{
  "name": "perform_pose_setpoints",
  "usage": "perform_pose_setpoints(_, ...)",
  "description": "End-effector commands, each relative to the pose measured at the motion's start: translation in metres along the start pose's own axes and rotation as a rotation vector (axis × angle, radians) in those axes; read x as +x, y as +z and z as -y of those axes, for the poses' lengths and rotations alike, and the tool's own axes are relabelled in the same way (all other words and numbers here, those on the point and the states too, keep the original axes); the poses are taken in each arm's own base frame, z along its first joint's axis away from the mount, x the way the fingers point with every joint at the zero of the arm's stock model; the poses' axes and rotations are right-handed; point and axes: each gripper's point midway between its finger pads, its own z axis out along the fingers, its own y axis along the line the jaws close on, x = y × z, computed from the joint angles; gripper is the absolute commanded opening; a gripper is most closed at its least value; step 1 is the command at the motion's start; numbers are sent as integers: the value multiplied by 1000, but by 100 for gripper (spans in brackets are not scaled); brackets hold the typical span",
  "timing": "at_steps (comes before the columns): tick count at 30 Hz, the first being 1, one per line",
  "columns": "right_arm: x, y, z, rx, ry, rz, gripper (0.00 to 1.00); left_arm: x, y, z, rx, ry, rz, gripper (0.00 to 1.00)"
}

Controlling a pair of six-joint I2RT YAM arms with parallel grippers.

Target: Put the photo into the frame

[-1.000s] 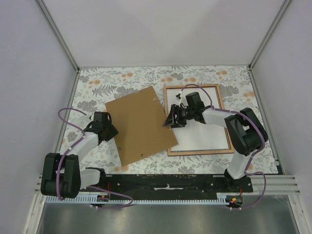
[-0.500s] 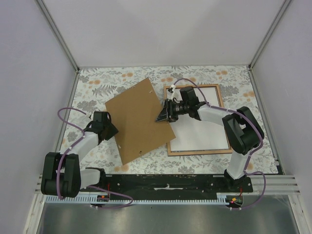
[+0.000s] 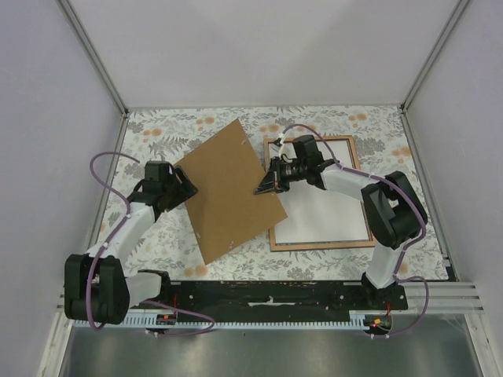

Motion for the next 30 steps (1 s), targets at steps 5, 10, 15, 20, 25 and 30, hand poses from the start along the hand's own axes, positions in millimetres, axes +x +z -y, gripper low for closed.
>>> perform_pose_setpoints(5,-45,-90,-60,-151,-118,189,0,-49,-43,79,353,123,20,79)
perform_pose_setpoints(10,-45,-131,-71,-176,-131,254,0,-49,-54,118,633,44,-70,80)
perform_pose_setpoints(15,-38,-157,-78,-196,-137,295,0,-53,-58,144,804,20,-108,79)
perform_pose_setpoints(20,-31,-166,-84,-225,-137,292,0,-52,-61,157,913,9,-145,77)
perform_pose_setpoints(25,-25,-170,-91,-260,-134,278,0,-49,-70,167,1028,-1,-173,74)
perform_pose_setpoints(30,-21,-173,-91,-323,-112,255,0,-50,-92,178,1168,-41,-185,62)
